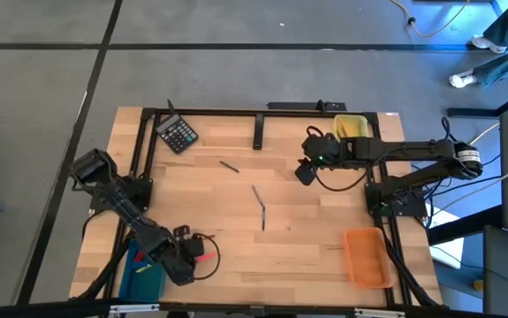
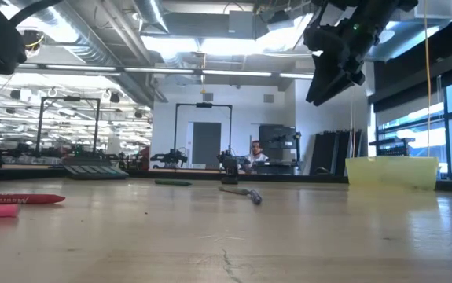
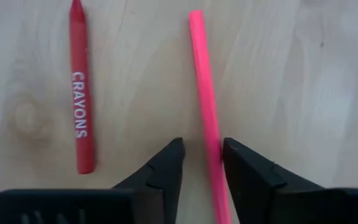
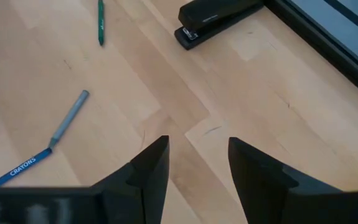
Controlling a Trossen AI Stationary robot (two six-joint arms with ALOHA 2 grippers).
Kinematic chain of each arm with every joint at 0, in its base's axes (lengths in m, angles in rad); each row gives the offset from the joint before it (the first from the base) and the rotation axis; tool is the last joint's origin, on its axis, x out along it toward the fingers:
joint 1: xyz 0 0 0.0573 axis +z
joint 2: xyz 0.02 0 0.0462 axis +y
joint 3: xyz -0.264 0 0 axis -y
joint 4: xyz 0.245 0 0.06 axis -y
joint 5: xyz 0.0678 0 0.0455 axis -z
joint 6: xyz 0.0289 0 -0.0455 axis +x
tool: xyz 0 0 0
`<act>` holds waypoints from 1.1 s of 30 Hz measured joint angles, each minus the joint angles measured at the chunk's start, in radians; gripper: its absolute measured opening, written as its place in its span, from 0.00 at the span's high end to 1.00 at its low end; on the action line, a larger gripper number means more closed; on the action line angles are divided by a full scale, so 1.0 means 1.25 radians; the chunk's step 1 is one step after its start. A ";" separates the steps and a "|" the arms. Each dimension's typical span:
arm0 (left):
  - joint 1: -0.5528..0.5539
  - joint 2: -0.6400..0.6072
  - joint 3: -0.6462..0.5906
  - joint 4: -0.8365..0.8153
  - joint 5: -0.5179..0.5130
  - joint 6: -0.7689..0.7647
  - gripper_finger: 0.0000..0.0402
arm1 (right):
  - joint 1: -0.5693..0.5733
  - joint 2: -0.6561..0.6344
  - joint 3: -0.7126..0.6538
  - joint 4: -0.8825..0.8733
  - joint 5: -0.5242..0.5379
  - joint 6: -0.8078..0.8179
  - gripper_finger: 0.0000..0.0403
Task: Sort crayons/erasers/pens/pencils in bins
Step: Put the pink pencil into the yellow bin
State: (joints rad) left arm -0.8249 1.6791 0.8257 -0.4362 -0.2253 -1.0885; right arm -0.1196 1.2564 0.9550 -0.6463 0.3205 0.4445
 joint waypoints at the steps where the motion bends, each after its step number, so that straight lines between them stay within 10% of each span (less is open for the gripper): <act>1: 0.001 0.000 0.000 -0.010 0.000 0.003 0.74 | 0.000 0.000 0.000 0.000 0.000 0.000 0.59; 13: 0.043 0.029 0.006 -0.032 0.021 0.060 0.98 | 0.000 0.000 0.000 -0.001 0.003 -0.003 0.59; 27: 0.169 0.025 0.133 -0.049 -0.205 0.327 0.98 | 0.000 0.005 0.000 0.018 0.000 -0.006 0.59; 33: 0.250 0.024 0.200 -0.043 -0.309 0.426 0.99 | 0.032 0.024 -0.089 0.242 -0.055 -0.070 0.59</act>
State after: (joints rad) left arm -0.5125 1.7085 1.0758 -0.4902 -0.6112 -0.5565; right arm -0.0790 1.2858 0.8437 -0.3434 0.2518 0.3570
